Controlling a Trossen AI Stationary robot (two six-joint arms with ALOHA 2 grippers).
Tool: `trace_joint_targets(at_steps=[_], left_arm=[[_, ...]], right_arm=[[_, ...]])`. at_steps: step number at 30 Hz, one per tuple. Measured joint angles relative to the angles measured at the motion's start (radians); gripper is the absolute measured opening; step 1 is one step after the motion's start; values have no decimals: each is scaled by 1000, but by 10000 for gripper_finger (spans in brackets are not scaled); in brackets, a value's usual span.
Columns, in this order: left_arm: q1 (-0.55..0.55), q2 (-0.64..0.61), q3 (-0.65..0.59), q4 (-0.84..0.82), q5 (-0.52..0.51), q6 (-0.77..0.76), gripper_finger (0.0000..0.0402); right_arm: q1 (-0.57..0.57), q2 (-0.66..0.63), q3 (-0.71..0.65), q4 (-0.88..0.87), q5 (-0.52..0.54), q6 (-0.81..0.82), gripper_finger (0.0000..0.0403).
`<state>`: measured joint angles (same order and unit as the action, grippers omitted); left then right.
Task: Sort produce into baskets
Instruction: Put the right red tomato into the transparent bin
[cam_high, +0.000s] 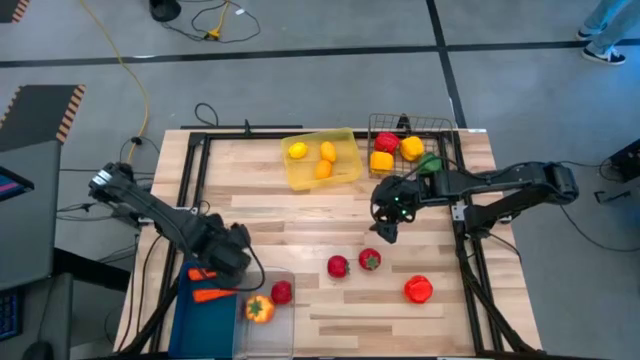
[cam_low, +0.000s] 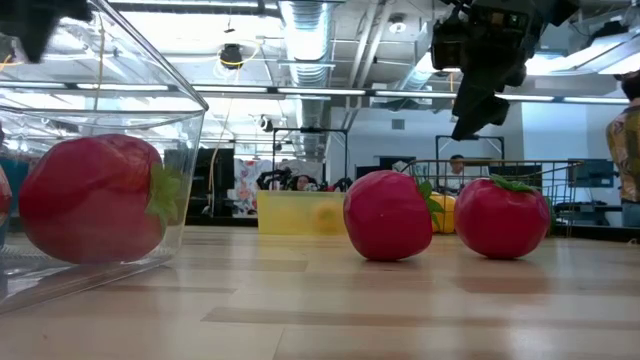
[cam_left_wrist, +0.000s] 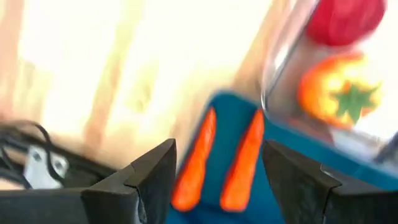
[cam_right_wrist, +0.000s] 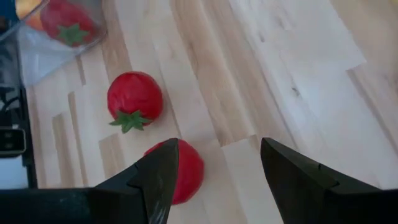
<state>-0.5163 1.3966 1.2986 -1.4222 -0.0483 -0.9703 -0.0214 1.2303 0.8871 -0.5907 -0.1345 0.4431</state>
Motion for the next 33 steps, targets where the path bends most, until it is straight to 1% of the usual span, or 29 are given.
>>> trace_joint_targets(at_steps=[3,7,10,15,17,19,23,33], left_arm=[[12,-29,5,9,-83,-10,224],[31,-32,5,25,-155,-4,224],[47,-21,5,60,-192,50,224],[78,-21,4,183,-248,173,224],[94,-20,4,224,-254,221,224],[107,-20,4,253,-253,261,224],[136,-20,4,295,-252,311,224],[173,-20,4,297,-246,339,224]], right_arm=[[44,0,0,0,0,-25,256],[127,0,0,1,0,-56,256],[189,0,0,2,0,-56,256],[273,1,0,4,4,-59,256],[301,1,-1,4,26,-60,256],[325,10,-1,5,76,-60,256],[362,50,-1,14,131,-62,256],[359,183,-1,24,136,-58,256]])
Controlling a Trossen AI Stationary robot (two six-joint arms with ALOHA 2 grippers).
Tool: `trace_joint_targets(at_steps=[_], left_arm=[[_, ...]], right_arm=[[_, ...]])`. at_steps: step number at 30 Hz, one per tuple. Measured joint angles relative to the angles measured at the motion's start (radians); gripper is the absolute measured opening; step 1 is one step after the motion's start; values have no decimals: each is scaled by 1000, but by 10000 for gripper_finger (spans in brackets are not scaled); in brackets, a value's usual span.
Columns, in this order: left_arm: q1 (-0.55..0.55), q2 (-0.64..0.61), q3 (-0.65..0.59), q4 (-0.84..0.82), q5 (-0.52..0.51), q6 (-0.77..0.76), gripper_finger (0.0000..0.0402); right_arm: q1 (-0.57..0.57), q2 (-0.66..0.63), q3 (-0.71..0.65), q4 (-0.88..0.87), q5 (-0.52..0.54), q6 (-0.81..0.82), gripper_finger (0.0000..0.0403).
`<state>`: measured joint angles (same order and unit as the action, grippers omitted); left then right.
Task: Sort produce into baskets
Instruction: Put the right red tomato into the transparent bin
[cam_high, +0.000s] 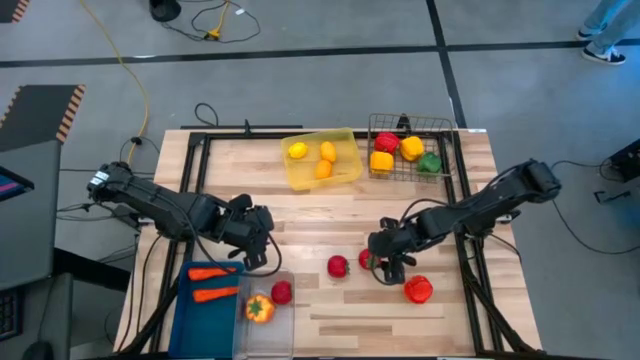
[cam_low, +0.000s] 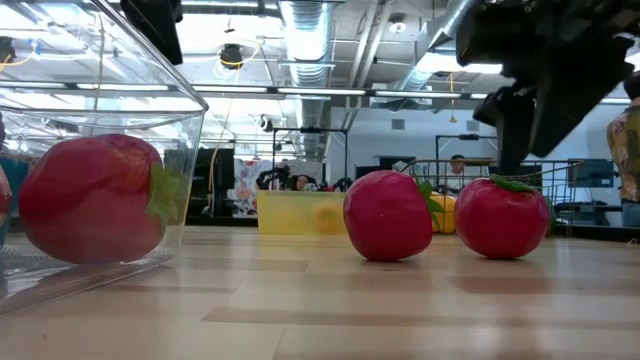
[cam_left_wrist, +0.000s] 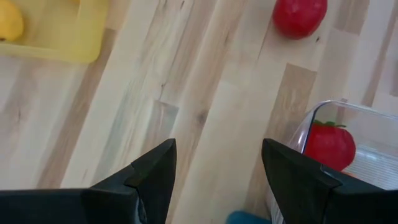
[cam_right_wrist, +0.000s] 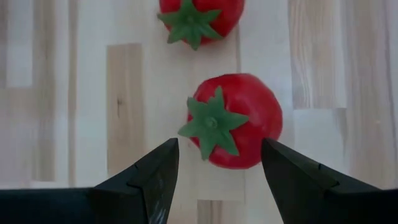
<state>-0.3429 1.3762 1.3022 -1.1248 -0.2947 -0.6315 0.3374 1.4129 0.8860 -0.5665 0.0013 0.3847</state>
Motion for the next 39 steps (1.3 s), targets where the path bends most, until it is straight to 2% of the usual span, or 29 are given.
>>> trace_joint_targets(at_steps=[13,18,22,27,34,39], left_arm=[[1,0,0,0,-3,14,224],[1,0,0,1,-6,18,224],[1,0,0,1,-6,18,224],[1,0,0,1,-7,18,224],[1,0,0,0,-7,18,224],[1,0,0,1,-7,18,224]], right_arm=[[-4,46,0,-7,-6,0,256],[-31,49,0,-13,-111,10,256],[-49,52,0,-16,-128,8,258],[-53,60,0,-26,-133,7,294],[-53,65,0,-21,-132,-1,389],[-52,65,0,17,-76,-31,380]])
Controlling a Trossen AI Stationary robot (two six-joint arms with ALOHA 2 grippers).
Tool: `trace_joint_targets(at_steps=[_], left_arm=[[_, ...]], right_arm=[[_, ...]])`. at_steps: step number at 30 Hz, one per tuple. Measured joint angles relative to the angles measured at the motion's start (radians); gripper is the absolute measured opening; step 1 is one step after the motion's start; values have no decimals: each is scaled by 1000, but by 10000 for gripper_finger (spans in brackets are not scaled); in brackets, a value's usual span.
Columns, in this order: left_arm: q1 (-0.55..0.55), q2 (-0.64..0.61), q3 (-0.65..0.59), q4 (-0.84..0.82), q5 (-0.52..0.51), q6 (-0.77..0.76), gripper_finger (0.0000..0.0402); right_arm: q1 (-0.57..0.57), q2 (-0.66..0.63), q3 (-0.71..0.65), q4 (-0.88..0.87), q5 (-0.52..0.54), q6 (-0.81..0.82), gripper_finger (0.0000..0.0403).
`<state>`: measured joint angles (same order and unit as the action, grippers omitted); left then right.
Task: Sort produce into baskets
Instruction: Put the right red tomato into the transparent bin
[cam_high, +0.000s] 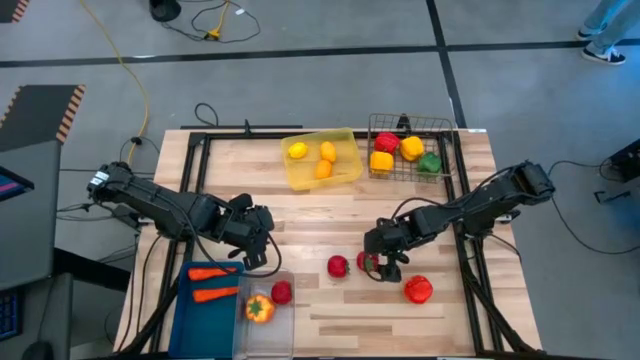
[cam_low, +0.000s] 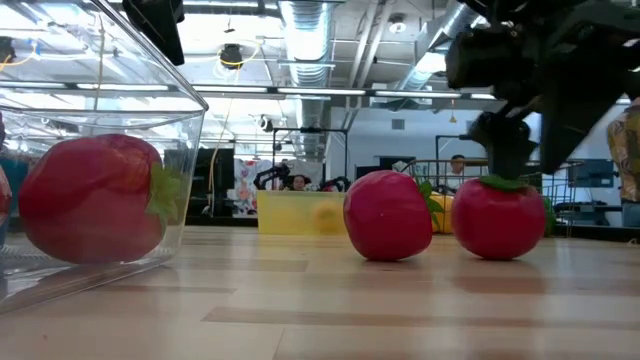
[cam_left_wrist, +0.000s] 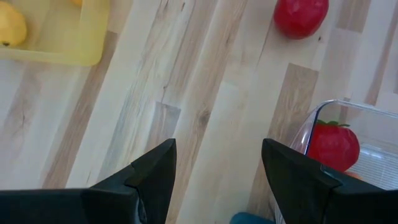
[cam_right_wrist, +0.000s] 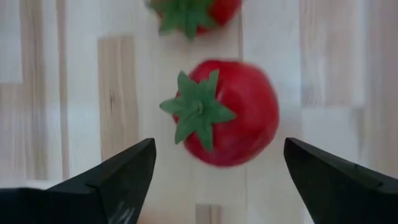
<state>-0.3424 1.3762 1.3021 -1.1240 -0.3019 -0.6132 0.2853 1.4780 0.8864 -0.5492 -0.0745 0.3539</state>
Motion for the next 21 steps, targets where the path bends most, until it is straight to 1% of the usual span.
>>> trace_joint_targets(at_steps=[2,11,13,16,21], left_arm=[[0,0,0,0,0,0,224],[0,0,0,0,0,0,224],[0,0,0,0,0,0,224],[0,0,0,1,0,-1,224],[0,0,0,6,0,-1,224]], right_arm=[[6,0,0,27,18,-4,376],[35,0,0,82,20,-5,377],[41,1,0,89,40,-7,377],[45,17,1,103,101,-7,377],[47,67,1,139,108,-20,377]])
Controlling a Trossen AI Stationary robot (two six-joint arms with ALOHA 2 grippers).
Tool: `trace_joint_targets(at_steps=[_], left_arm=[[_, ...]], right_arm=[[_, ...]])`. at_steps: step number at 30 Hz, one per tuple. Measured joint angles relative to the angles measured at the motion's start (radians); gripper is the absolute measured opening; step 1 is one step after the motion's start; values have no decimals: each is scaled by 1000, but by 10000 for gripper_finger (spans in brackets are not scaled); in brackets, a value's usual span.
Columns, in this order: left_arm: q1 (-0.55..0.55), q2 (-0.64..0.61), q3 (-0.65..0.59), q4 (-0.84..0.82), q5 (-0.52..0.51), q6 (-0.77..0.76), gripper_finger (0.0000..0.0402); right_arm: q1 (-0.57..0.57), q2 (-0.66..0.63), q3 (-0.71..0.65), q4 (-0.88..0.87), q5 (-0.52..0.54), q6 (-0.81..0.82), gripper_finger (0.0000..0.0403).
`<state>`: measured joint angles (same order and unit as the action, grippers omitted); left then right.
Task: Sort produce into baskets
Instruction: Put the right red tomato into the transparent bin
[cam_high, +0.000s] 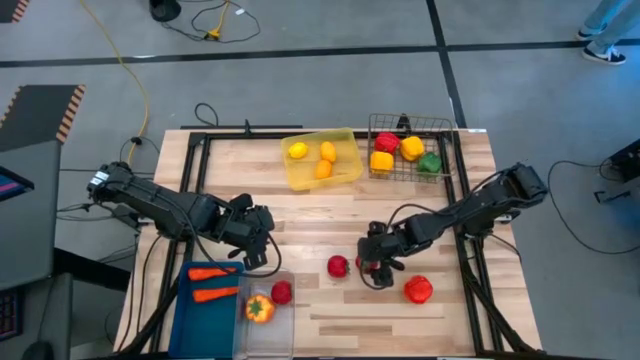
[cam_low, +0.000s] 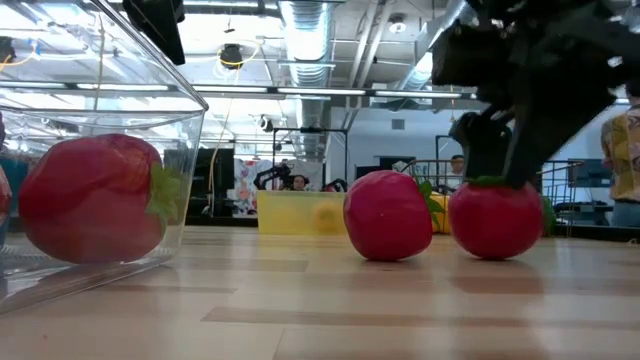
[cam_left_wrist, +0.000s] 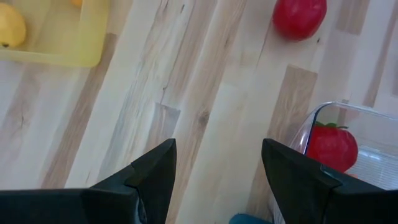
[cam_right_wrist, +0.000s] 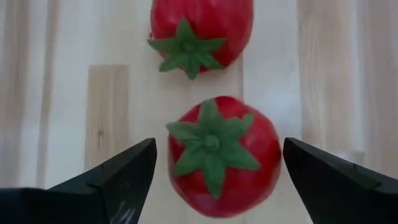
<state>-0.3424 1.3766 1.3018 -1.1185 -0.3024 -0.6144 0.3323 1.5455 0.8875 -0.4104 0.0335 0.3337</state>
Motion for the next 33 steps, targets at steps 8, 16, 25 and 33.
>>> trace_joint_targets(at_steps=[8,16,25,33], left_arm=[[0,0,0,16,0,0,224],[0,0,0,19,0,-1,224],[0,0,0,19,-2,0,224],[0,0,0,19,-106,65,224]], right_arm=[[2,138,0,48,-3,-24,372],[1,165,3,54,3,-19,318],[-6,68,73,49,-11,-18,326],[-33,65,222,147,47,-56,326]])
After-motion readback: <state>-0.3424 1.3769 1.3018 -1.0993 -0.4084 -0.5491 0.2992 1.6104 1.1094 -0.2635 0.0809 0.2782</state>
